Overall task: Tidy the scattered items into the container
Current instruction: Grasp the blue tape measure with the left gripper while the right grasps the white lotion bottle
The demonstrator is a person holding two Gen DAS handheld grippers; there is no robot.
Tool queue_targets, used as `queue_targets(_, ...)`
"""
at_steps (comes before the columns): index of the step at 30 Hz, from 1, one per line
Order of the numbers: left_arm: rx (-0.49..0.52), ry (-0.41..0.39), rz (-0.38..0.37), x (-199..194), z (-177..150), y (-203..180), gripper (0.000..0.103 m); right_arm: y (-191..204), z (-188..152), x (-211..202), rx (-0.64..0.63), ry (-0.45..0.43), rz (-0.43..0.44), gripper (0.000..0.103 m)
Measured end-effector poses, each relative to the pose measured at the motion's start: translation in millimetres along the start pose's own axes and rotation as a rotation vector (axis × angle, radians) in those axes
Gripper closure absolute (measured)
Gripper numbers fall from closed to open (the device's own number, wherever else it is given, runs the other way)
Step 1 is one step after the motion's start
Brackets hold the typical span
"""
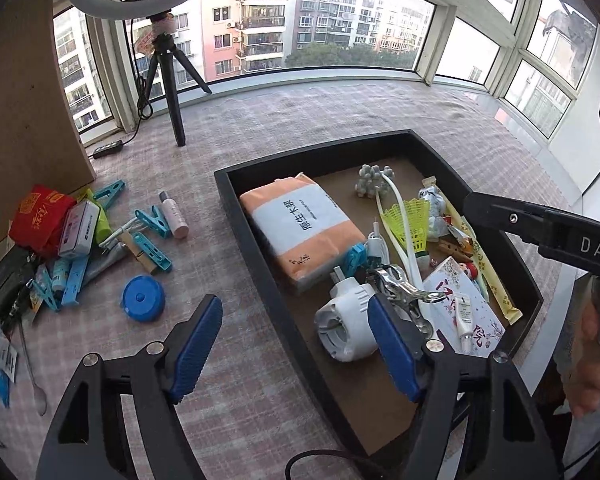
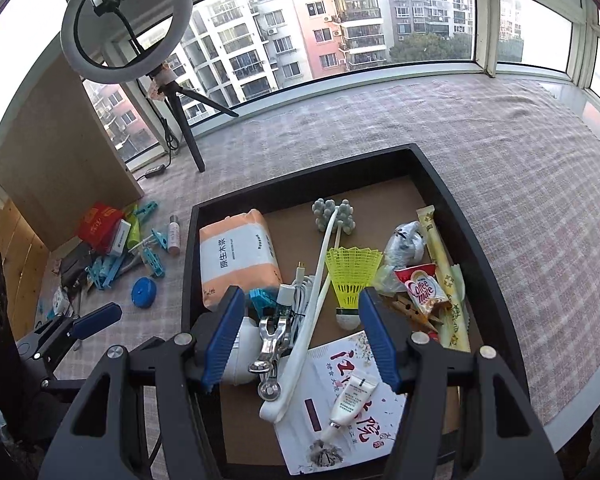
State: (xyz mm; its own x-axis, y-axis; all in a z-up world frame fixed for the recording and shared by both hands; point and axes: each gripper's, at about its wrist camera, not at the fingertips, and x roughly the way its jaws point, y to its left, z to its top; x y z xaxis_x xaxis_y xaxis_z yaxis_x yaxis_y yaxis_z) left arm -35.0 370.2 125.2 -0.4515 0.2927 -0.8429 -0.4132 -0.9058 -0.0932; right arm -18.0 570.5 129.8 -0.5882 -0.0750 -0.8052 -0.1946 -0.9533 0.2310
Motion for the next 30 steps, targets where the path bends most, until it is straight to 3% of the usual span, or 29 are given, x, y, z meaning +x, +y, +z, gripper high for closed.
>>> queue_targets(11,-0.133,0.014,0.094,10.9,-5.6,82.8,0.034,82.1,28.9,42.6,-0.17,0.043,0.106,0.045)
queue_targets(16,-0.208,0.027,0.097,23.2,-6.1,115.7,0.035,117.8,44.2,75.2,-0.222,0.082,0.131,0.045)
queue_targets(25,-0.24,0.069,0.092,57.6,-8.1,140.7,0.035,168.4,63.0,140.4,-0.304,0.166,0.133,0.046)
queue_targets(30,-0.238,0.074,0.108,69.2,-5.8,149.6,0.036,188.4,66.5,170.2,-0.356,0.193,0.122,0.054)
